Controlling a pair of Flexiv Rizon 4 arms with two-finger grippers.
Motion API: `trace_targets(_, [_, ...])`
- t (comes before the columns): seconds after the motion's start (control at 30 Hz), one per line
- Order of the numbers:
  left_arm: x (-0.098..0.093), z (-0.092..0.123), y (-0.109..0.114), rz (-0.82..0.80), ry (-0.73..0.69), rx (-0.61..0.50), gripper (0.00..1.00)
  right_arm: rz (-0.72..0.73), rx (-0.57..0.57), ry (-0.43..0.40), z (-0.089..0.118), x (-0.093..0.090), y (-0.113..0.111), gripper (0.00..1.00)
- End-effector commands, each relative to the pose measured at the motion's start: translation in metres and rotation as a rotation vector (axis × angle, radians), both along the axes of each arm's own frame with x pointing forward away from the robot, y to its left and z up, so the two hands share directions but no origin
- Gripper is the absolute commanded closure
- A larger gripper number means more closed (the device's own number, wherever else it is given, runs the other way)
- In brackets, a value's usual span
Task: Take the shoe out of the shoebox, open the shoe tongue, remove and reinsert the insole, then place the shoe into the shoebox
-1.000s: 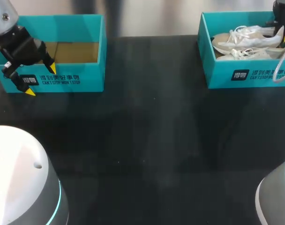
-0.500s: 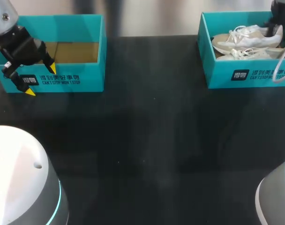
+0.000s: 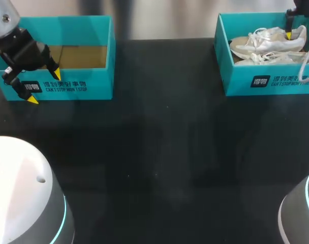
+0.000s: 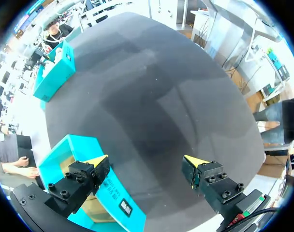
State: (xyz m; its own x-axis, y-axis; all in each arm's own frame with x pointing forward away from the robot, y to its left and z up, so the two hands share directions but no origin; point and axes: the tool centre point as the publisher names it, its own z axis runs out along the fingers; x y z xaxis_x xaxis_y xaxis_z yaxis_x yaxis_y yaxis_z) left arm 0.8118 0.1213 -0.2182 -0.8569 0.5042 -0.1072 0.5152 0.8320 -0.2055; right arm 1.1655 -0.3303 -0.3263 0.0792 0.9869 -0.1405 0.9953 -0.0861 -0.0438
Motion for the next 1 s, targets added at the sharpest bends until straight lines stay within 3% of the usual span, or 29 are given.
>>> trace_targets(0.03, [-0.001,0.001,0.000,0.000,-0.001,0.002,0.00,0.000,0.013,-0.029,0.023,-0.015,0.003,0.00])
trace_targets(0.37, [-0.001,0.001,0.000,0.000,-0.001,0.002,0.00,0.020,0.056,-0.010,0.069,-0.041,0.025,0.00])
trace_targets(0.67, [-0.001,0.001,0.000,0.000,-0.001,0.002,0.00,0.027,0.088,-0.036,0.103,-0.085,0.050,0.00])
trace_targets(0.83, [-0.003,0.021,0.000,0.174,0.028,-0.009,0.00,0.034,0.086,-0.028,0.112,-0.110,0.066,0.00])
trace_targets(1.0, [0.003,0.040,0.005,0.459,0.067,0.073,0.00,0.035,0.101,-0.014,0.114,-0.130,0.077,0.00])
